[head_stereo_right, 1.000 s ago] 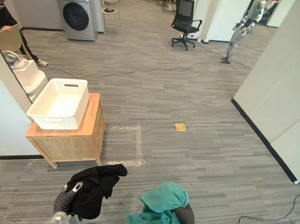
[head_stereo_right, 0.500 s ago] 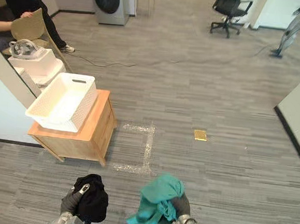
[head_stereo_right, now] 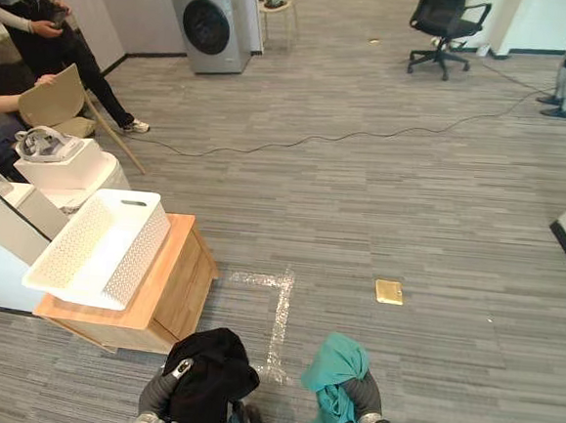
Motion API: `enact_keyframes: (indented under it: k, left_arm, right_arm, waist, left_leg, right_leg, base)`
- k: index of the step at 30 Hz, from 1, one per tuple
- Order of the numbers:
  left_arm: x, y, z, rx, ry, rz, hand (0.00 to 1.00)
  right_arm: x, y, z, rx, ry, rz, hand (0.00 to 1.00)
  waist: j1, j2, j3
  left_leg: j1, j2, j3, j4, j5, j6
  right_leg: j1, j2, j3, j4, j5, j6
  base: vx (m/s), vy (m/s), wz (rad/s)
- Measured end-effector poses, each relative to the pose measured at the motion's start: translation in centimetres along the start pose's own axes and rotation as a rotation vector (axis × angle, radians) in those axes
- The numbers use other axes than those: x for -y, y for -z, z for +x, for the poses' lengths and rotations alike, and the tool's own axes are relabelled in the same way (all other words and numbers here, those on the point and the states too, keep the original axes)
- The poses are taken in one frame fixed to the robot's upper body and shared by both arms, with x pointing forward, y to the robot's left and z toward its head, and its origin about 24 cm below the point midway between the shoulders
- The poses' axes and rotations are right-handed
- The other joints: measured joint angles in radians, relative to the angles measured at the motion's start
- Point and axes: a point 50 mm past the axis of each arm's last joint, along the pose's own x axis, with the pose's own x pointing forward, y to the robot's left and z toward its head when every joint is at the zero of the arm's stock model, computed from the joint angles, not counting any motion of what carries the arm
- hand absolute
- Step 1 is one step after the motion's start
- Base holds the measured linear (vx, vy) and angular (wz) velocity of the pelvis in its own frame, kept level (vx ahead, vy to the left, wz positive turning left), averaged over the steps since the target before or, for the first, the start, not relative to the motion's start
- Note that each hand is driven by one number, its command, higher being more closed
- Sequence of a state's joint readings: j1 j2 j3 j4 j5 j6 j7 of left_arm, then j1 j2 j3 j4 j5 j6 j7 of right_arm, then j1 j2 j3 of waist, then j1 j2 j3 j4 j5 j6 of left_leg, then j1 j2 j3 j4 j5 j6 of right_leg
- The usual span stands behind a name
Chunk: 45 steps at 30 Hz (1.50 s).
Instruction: Tidy the bed and pick cloth on bed and put in laundry
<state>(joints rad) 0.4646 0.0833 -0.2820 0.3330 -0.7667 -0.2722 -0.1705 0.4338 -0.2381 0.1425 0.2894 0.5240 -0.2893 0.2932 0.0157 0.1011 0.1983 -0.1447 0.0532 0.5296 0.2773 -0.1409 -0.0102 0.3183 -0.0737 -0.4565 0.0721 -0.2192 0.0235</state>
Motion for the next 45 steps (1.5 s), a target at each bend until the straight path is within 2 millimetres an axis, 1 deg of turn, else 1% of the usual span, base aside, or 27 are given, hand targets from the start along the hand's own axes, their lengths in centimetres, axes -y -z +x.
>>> enact_keyframes:
  k: [1,2,3,4,6,7,9,10,11,12,15,17,19,20,22,24,26,28,30,31,33,35,37,38,39,40,45]
  left_arm:
    - [-0.1,0.1,-0.2,-0.005,-0.003,0.001,1.0]
    - [-0.3,0.2,-0.2,-0.011,-0.01,0.001,1.0]
    - [-0.4,0.4,-0.3,-0.015,-0.019,-0.008,1.0]
    - [-0.3,0.4,-0.3,-0.015,-0.02,-0.009,1.0]
    - [-0.2,-0.4,0.3,0.014,-0.013,0.004,1.0]
    - [-0.3,-1.0,0.6,0.03,-0.023,0.021,1.0]
    - [-0.6,-1.5,0.8,0.04,-0.033,0.046,1.0]
    - [-1.0,-1.7,0.7,0.037,-0.048,0.066,1.0]
    - [-1.1,-1.6,0.5,0.025,-0.057,0.095,1.0]
    - [-1.2,-1.7,0.5,0.026,-0.06,0.11,1.0]
    - [-1.7,-2.6,0.5,0.04,-0.083,0.147,1.0]
    - [-2.2,-2.7,0.2,0.043,-0.117,0.149,1.0]
    - [-2.3,-2.6,0.0,0.036,-0.123,0.148,1.0]
    - [-2.4,-2.3,-0.2,0.029,-0.125,0.149,1.0]
    - [-2.5,-2.3,-0.4,0.037,-0.13,0.153,1.0]
    - [-3.2,-2.3,-1.0,0.043,-0.146,0.171,1.0]
    - [-3.2,-1.7,-0.9,0.035,-0.154,0.158,1.0]
    - [-3.0,-1.3,-1.1,0.045,-0.154,0.133,1.0]
    - [-2.7,-1.4,-0.9,0.062,-0.146,0.114,1.0]
    - [-2.5,-1.4,-0.7,0.075,-0.146,0.097,1.0]
    - [-2.2,-1.6,-0.5,0.083,-0.127,0.105,1.0]
    - [-1.6,-1.9,-0.3,0.082,-0.09,0.117,1.0]
    - [-1.3,-1.9,-0.2,0.075,-0.064,0.115,1.0]
    - [-1.2,-1.8,-0.1,0.069,-0.062,0.109,1.0]
    - [-1.0,-1.7,-0.1,0.07,-0.059,0.102,1.0]
    - [-0.8,-1.7,0.0,0.073,-0.056,0.096,1.0]
    - [-0.8,-1.9,-0.1,0.07,-0.05,0.103,1.0]
  right_arm:
    - [0.0,0.2,-0.2,-0.008,-0.004,0.001,1.0]
    - [0.0,0.3,-0.3,-0.017,-0.006,-0.004,1.0]
    - [-0.3,0.4,-0.1,-0.022,-0.024,-0.013,1.0]
    - [-0.6,0.3,0.1,-0.02,-0.04,-0.019,1.0]
    - [-1.1,-0.1,0.8,-0.002,-0.059,-0.016,1.0]
    - [-1.7,-0.1,1.3,-0.003,-0.087,-0.017,1.0]
    - [-2.3,0.0,1.6,-0.002,-0.103,-0.015,1.0]
    - [-2.6,0.3,1.5,-0.011,-0.094,-0.007,1.0]
    - [-2.8,0.7,1.3,-0.026,-0.092,-0.007,1.0]
    - [-3.1,0.9,1.2,-0.03,-0.096,-0.006,1.0]
    - [-3.5,1.0,1.2,-0.027,-0.098,0.0,1.0]
    - [-3.5,1.3,0.7,-0.022,-0.082,0.008,1.0]
    - [-3.4,1.5,0.4,-0.027,-0.076,0.013,1.0]
    - [-3.3,1.6,0.3,-0.023,-0.076,0.03,1.0]
    - [-3.4,1.3,0.3,-0.001,-0.092,0.029,1.0]
    - [-3.7,1.2,0.5,0.018,-0.107,0.029,1.0]
    - [-3.8,0.7,1.1,0.036,-0.131,0.013,1.0]
    - [-4.0,-0.2,2.3,0.062,-0.16,-0.012,1.0]
    - [-4.3,-0.9,3.0,0.084,-0.184,-0.023,1.0]
    - [-4.4,-1.2,3.2,0.09,-0.194,-0.03,1.0]
    - [-4.6,-1.2,3.2,0.088,-0.196,-0.022,1.0]
    - [-4.5,-1.2,3.2,0.077,-0.182,-0.018,1.0]
    - [-4.5,-1.4,3.3,0.083,-0.174,-0.017,1.0]
    - [-4.5,-1.5,3.3,0.084,-0.17,-0.019,1.0]
    - [-4.4,-1.6,3.4,0.087,-0.167,-0.024,1.0]
    - [-4.3,-1.6,3.4,0.086,-0.157,-0.026,1.0]
    - [-5.3,-1.8,3.8,0.1,-0.176,-0.029,1.0]
  waist:
    - [0.002,-0.003,-0.004]
    - [0.005,-0.017,-0.011]
    - [0.012,-0.044,-0.037]
    - [0.021,-0.051,-0.055]
    - [0.03,-0.068,-0.055]
    - [0.031,-0.097,-0.049]
    - [0.03,-0.117,-0.037]
    - [0.025,-0.122,-0.034]
    - [0.021,-0.105,-0.028]
    - [0.018,-0.105,-0.03]
    - [0.015,-0.118,-0.028]
    - [-0.001,-0.115,-0.028]
    - [-0.004,-0.113,-0.028]
    - [-0.017,-0.107,-0.028]
    - [-0.02,-0.108,-0.029]
    - [-0.017,-0.123,-0.038]
    - [-0.003,-0.084,-0.042]
    - [0.004,-0.046,-0.05]
    - [0.003,-0.049,-0.052]
    - [0.003,-0.04,-0.048]
    - [0.002,-0.039,-0.049]
    - [0.002,-0.04,-0.05]
    - [0.002,-0.036,-0.051]
    - [0.001,-0.034,-0.052]
    - [0.002,-0.026,-0.054]
    - [0.002,-0.018,-0.062]
    - [0.027,-0.06,-0.069]
  left_leg:
    - [0.012,0.013,0.063,-0.036,0.081,0.048]
    - [0.019,0.005,0.083,-0.016,0.059,0.135]
    - [0.012,-0.012,0.092,0.022,0.009,0.173]
    - [0.007,-0.02,0.088,0.054,-0.032,0.19]
    - [0.034,-0.036,0.082,0.092,-0.072,0.206]
    - [0.069,-0.065,0.056,0.087,-0.088,0.211]
    - [0.139,-0.101,-0.019,0.053,-0.119,0.205]
    - [0.198,-0.118,-0.075,0.031,-0.123,0.199]
    - [0.251,-0.119,-0.125,0.005,-0.127,0.193]
    - [0.277,-0.118,-0.165,-0.012,-0.129,0.187]
    - [0.306,-0.122,-0.291,-0.032,-0.135,0.175]
    - [0.332,-0.122,-0.405,-0.052,-0.134,0.157]
    - [0.345,-0.121,-0.463,-0.062,-0.136,0.148]
    - [0.352,-0.11,-0.555,-0.065,-0.143,0.13]
    - [0.358,-0.1,-0.642,-0.062,-0.162,0.097]
    - [0.36,-0.097,-0.698,-0.035,-0.204,0.054]
    - [0.37,-0.038,-0.699,-0.03,-0.23,0.016]
    - [0.353,0.009,-0.663,-0.009,-0.199,-0.026]
    - [0.277,0.022,-0.587,0.133,-0.147,-0.053]
    - [0.213,0.058,-0.496,0.263,-0.109,-0.072]
    - [0.154,0.138,-0.318,0.41,-0.109,-0.063]
    - [0.119,0.165,-0.186,0.409,-0.147,-0.039]
    - [0.109,0.143,-0.123,0.299,-0.161,-0.042]
    - [0.115,0.116,-0.084,0.172,-0.138,-0.045]
    - [0.131,0.099,-0.063,0.069,-0.075,-0.041]
    - [0.161,0.073,-0.042,-0.008,-0.045,0.014]
    - [0.191,0.003,-0.051,-0.082,-0.014,0.048]
  right_leg:
    - [0.039,0.002,-0.017,0.0,-0.028,0.041]
    - [0.054,-0.01,-0.024,0.001,-0.045,0.06]
    - [0.063,-0.04,-0.027,0.017,-0.059,0.082]
    - [0.046,-0.06,-0.026,0.072,-0.057,0.092]
    - [-0.003,-0.127,-0.023,0.287,-0.071,0.141]
    - [-0.054,-0.189,-0.012,0.491,-0.048,0.177]
    - [-0.15,-0.248,0.039,0.833,0.029,0.156]
    - [-0.19,-0.28,0.048,1.007,0.012,0.131]
    - [-0.227,-0.284,0.047,1.073,-0.003,0.105]
    - [-0.262,-0.283,0.047,1.077,-0.014,0.086]
    - [-0.388,-0.254,0.085,0.95,-0.052,0.051]
    - [-0.45,-0.189,0.152,0.689,-0.053,0.053]
    - [-0.47,-0.157,0.203,0.559,-0.043,0.063]
    - [-0.488,-0.107,0.299,0.368,0.001,0.069]
    - [-0.486,-0.068,0.407,0.209,0.073,0.079]
    - [-0.481,-0.069,0.442,0.183,0.18,0.086]
    - [-0.486,-0.043,0.388,0.254,0.169,0.05]
    - [-0.482,-0.028,0.33,0.297,0.099,0.023]
    - [-0.438,-0.038,0.283,0.251,0.088,0.005]
    - [-0.372,-0.038,0.234,0.189,0.102,0.002]
    - [-0.283,-0.039,0.154,0.113,0.104,-0.005]
    - [-0.211,-0.043,0.084,0.047,0.099,-0.013]
    - [-0.184,-0.051,0.036,0.022,0.106,-0.001]
    - [-0.16,-0.056,0.007,0.016,0.113,0.01]
    - [-0.154,-0.057,-0.009,0.015,0.114,0.017]
    - [-0.142,-0.066,-0.028,0.015,0.107,0.033]
    - [-0.115,-0.104,-0.029,-0.015,0.108,0.041]
  base:
    - [0.38,0.077,0.3]
    - [0.38,0.09,0.17]
    - [0.43,0.097,0.04]
    - [0.55,0.147,0.11]
    - [0.53,0.169,0.37]
    - [0.46,0.138,0.56]
    - [0.37,0.059,0.98]
    - [0.36,-0.013,1.46]
    - [0.37,-0.051,1.52]
    - [0.26,-0.068,1.33]
    - [0.2,-0.125,1.32]
    - [0.26,-0.208,1.34]
    - [0.29,-0.234,1.26]
    - [0.31,-0.257,1.55]
    - [0.35,-0.343,1.55]
    - [0.36,-0.4,1.1]
    - [0.31,-0.358,0.63]
    - [0.31,-0.343,0.58]
    - [0.25,-0.323,0.75]
    - [0.24,-0.304,0.86]
    - [0.2,-0.212,1.03]
    - [0.18,-0.129,1.0]
    - [0.17,-0.001,0.74]
    - [0.2,0.052,0.65]
    - [0.22,0.088,0.7]
    - [0.2,0.121,0.59]
    - [0.15,0.104,0.21]
